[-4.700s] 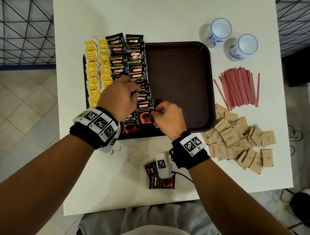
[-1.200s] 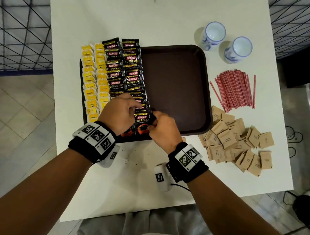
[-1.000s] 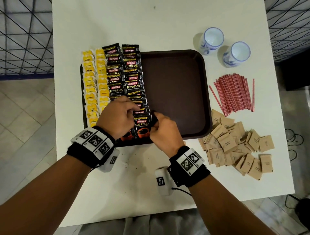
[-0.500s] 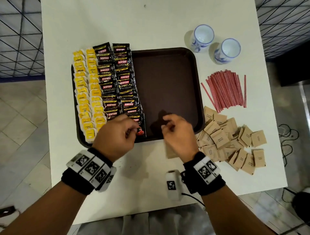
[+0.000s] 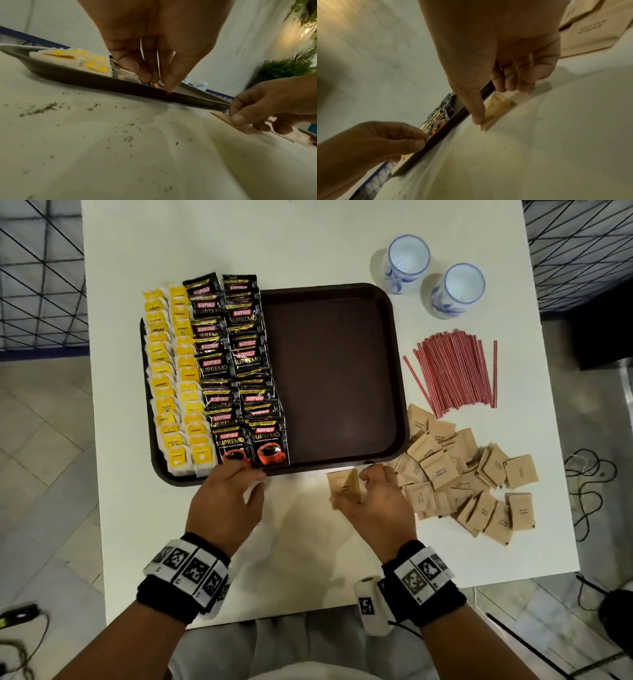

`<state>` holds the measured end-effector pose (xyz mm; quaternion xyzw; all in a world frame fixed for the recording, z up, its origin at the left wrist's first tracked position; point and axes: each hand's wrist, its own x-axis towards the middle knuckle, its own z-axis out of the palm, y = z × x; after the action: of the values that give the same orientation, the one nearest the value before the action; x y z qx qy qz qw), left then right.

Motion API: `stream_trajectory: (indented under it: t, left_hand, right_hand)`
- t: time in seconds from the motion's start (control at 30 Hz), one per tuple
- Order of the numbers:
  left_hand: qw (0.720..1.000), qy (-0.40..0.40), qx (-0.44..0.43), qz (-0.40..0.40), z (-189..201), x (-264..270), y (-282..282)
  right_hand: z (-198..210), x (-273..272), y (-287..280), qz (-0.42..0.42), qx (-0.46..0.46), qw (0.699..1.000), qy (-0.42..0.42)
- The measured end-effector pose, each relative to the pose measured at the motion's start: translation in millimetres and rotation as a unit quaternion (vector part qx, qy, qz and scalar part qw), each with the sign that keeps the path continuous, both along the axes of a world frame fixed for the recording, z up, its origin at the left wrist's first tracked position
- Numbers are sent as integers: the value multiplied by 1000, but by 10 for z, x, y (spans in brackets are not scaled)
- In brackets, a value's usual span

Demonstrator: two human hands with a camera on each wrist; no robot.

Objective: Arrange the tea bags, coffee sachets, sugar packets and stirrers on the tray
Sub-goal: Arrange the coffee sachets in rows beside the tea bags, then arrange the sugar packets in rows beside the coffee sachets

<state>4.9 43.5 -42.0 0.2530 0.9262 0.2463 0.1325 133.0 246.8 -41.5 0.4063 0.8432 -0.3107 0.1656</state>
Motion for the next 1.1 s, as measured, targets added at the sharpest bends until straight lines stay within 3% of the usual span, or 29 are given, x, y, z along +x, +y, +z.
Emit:
stream_trajectory:
  t: [0.2, 0.47, 0.6, 0.77, 0.9, 1.1]
  left_hand:
    - [999, 23, -1, -35, -43, 10, 48]
    - [997, 53, -4, -52, -236, -55, 44]
    - [998, 46, -14, -42, -254, -35, -77]
    - [994, 77, 6, -76, -242, 78, -277]
    - [992, 91, 16, -91, -221, 203, -417]
    - [990, 70, 14, -118, -249, 397, -624]
  right_hand:
    - [-63, -10, -135, 14, -10, 999, 37]
    - [-49, 95, 9, -63, -134, 986, 77]
    - [26, 105, 115, -123, -203, 963, 123]
    - [262, -40, 252, -182, -311, 913, 190]
    - [279, -226, 303, -177, -327, 903, 214]
    - [242, -424, 304, -175, -311, 913, 197]
